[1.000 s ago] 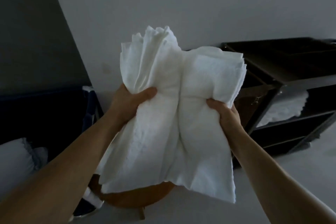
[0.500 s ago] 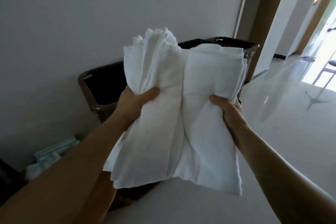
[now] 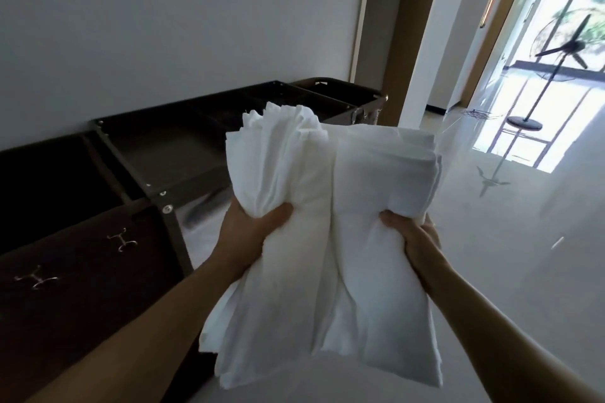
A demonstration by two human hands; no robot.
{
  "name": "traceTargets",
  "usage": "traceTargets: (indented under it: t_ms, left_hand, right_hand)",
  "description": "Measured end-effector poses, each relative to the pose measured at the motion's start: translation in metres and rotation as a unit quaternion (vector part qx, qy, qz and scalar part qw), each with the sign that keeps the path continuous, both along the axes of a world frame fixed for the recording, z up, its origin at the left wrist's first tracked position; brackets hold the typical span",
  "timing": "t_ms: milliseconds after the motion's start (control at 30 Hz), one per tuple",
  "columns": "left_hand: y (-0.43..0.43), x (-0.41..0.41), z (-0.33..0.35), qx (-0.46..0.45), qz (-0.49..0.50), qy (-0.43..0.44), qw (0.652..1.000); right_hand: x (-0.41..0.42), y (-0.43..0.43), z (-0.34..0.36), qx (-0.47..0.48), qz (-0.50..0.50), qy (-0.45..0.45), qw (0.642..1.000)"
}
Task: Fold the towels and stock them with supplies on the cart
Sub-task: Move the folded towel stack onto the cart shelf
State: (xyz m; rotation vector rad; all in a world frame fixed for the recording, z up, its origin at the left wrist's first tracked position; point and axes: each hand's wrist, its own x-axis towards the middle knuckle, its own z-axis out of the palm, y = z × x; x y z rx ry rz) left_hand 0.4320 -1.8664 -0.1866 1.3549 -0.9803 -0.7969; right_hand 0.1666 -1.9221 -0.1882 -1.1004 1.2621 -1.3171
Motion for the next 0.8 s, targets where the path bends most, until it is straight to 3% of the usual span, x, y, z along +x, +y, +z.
traceTargets:
  t_ms: [500, 700, 800]
  left_hand:
    - [-0.234, -0.060, -0.091, 0.055, 0.048, 0.002, 0.997]
    - [-0.289, -0.104, -0.131, 0.088, 0.136, 0.015, 0.987]
    - [-0.311, -0.129, -0.153, 0.089, 0.203, 0.005, 0.975]
  right_hand:
    - [-0.047, -0.281, -0.085, 0.044, 0.043, 0.046, 0.997]
    - [-0.063, -0.397, -0.136, 0.029, 0.160, 0.065, 0.985]
    - [-0.069, -0.445, -0.161, -0.021, 0.232, 0.084, 0.969]
